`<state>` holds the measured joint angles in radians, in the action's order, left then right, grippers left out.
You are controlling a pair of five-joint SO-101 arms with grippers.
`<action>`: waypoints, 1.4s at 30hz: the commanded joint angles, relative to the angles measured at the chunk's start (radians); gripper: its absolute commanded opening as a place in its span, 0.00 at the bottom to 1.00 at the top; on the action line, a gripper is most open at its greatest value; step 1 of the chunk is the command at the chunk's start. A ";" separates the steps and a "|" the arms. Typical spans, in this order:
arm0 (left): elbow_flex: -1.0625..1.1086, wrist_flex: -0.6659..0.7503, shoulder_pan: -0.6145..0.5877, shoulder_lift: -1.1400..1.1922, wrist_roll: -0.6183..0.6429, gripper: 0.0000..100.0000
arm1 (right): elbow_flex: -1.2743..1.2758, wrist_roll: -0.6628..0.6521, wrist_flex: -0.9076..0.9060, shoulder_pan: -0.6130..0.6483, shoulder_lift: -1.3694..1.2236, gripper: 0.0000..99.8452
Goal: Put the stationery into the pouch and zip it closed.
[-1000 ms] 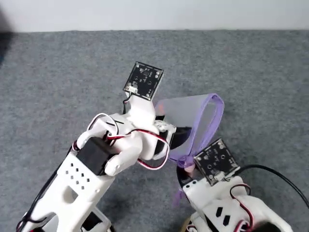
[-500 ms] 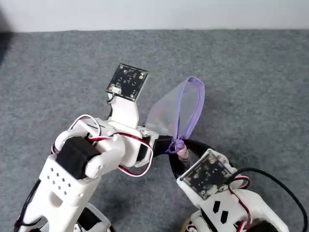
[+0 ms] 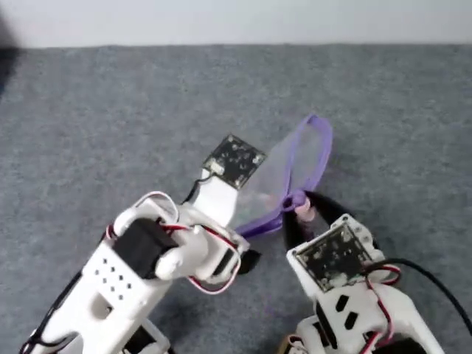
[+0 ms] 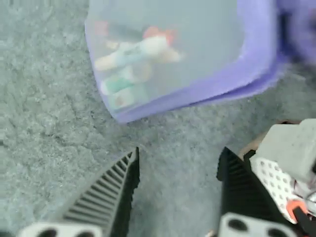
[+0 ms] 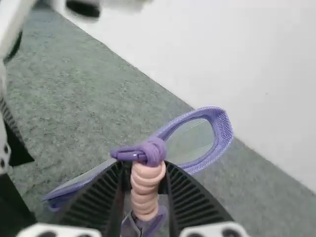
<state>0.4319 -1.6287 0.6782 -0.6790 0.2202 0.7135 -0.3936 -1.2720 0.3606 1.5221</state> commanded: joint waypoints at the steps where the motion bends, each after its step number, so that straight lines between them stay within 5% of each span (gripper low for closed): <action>1: 0.088 0.150 0.005 -0.060 0.026 0.25 | -0.003 0.040 0.027 -0.004 -0.001 0.01; 24: 0.367 0.706 -0.061 -0.143 0.189 0.25 | 0.023 0.196 0.030 -0.004 0.008 0.01; 30: 0.367 0.669 -0.173 -0.150 0.183 0.25 | 0.017 0.195 0.030 -0.010 0.010 0.01; 42: 0.286 0.450 -0.302 -0.152 -0.054 0.25 | 0.018 0.195 0.030 -0.010 0.001 0.01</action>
<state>0.7894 -1.1132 0.4081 -0.8232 0.2217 0.7426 -0.2033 -1.2658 0.3636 1.5236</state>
